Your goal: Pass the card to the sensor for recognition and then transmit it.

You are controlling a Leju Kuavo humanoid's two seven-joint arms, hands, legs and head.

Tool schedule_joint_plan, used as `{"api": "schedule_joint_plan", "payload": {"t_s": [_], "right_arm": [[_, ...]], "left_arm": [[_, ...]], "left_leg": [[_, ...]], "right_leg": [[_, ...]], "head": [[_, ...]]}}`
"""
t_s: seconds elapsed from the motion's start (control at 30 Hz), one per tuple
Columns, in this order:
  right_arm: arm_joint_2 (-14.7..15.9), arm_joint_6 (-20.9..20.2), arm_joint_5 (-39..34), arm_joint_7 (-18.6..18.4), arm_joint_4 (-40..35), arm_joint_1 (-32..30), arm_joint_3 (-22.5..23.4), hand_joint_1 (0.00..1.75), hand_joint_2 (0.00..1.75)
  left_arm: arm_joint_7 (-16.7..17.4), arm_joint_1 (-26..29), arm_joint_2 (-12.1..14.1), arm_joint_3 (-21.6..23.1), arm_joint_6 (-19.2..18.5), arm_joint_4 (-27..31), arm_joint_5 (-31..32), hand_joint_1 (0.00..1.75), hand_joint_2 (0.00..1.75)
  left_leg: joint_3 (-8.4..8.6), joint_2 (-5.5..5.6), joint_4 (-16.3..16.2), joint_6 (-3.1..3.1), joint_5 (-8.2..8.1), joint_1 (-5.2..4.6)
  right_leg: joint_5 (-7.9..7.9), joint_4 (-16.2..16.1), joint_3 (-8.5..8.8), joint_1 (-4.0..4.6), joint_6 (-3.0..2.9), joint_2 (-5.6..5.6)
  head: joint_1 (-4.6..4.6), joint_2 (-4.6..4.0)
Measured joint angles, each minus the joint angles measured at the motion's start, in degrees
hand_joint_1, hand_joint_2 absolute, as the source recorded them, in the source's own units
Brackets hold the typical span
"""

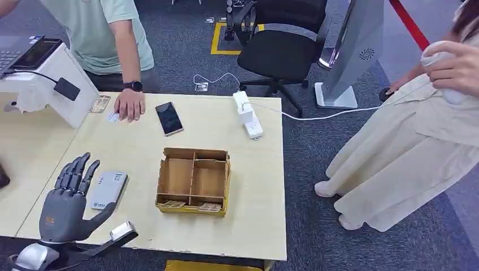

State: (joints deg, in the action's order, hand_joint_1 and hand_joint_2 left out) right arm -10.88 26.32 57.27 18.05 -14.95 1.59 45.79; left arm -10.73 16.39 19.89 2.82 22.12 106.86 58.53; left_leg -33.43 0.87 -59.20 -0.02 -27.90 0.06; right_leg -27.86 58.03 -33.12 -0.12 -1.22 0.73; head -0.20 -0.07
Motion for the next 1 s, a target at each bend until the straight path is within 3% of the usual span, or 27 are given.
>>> {"api": "schedule_joint_plan", "payload": {"t_s": [0.17,0.8,1.0], "right_arm": [[0.0,0.0,0.6,0.1,0.0,0.2,0.0,0.0,0.0],[0.0,0.0,1.3,0.1,0.0,1.2,0.0,0.0,0.0],[0.0,0.0,1.4,0.1,0.0,1.3,0.0,0.0,0.0]], "left_arm": [[0.0,-3.1,0.8,4.2,-0.5,-1.1,1.7,0.0,1.75],[0.0,-11.4,1.2,12.4,-4.7,-4.1,1.9,0.0,1.75],[1.5,-12.1,3.6,13.6,-5.8,-4.9,1.3,0.0,1.75]], "left_leg": [[0.0,0.0,0.0,0.0,0.0,0.0],[0.01,-0.02,0.0,0.0,0.01,0.0],[0.01,-0.03,0.0,0.0,0.0,0.01]], "right_leg": [[0.01,0.0,0.01,0.0,0.0,0.0],[0.04,0.0,0.01,0.0,-0.02,0.02],[0.01,0.0,0.0,0.01,-0.03,0.05]], "head": [[-0.02,0.02],[0.0,0.0],[0.0,0.0]]}}
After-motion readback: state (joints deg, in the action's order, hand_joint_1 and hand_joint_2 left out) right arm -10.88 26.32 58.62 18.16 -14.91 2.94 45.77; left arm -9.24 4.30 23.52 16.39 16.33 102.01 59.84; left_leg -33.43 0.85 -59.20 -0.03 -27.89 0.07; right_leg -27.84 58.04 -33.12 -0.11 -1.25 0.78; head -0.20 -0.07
